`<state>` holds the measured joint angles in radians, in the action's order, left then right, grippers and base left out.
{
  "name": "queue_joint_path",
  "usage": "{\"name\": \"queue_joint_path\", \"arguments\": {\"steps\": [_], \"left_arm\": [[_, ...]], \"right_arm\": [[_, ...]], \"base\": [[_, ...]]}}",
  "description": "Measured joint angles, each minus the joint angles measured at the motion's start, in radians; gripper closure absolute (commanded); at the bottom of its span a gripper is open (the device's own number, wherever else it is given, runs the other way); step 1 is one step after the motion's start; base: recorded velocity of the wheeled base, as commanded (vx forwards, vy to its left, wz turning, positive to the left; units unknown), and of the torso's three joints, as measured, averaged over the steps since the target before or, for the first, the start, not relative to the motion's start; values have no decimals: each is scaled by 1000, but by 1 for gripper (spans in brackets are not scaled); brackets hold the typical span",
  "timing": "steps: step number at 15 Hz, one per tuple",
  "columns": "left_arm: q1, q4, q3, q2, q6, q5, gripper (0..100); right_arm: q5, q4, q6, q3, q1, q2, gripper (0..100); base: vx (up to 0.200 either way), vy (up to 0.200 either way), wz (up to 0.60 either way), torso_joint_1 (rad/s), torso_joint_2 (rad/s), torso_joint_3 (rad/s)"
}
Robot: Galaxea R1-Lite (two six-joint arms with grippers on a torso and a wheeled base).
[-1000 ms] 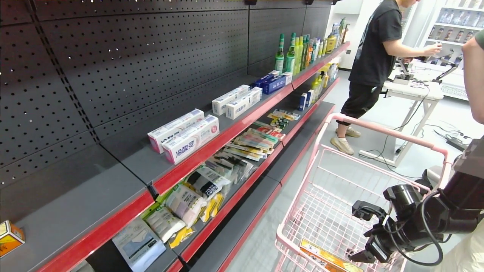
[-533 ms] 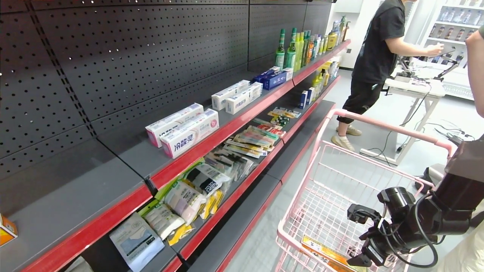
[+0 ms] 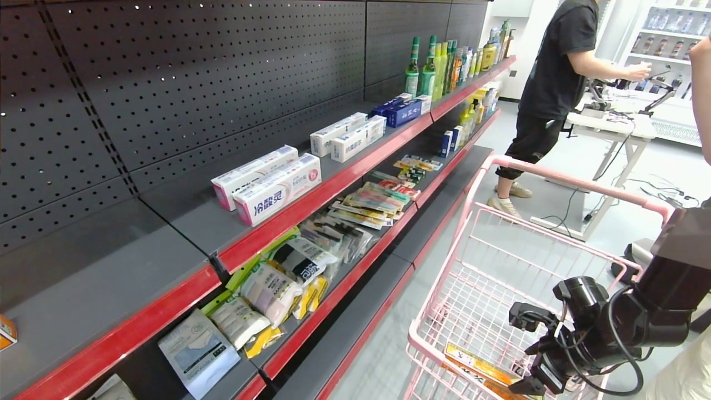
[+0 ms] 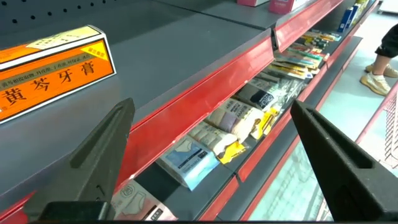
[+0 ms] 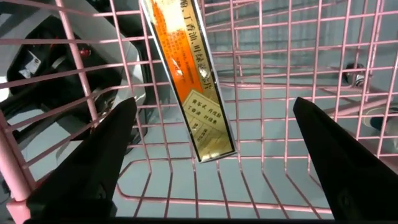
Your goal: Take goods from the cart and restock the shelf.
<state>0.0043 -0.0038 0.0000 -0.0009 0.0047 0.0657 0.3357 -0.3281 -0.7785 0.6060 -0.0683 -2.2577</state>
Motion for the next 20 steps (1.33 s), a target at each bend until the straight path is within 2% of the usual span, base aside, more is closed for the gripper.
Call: {"name": "queue_joint_path", "arguments": {"steps": [5,9,17,20], "left_arm": [[0,-1,-1,0,0,0,0],[0,1,0,0,0,0,0],[0,0,0,0,0,0,0],[0,-1,0,0,0,0,0]], "right_arm": [[10,0,-80,-5,-9,-2,0],[11,0,-82,-6,-10,-6,0],[9,0,-83,-6,-9,-9,0],[9,0,-82,-7,-9,-8,0]], "base": [[0,0,0,-38,89,58],[0,0,0,-157,406,239],[0,0,0,-13,34,19],[0,0,0,-131,356,217]]}}
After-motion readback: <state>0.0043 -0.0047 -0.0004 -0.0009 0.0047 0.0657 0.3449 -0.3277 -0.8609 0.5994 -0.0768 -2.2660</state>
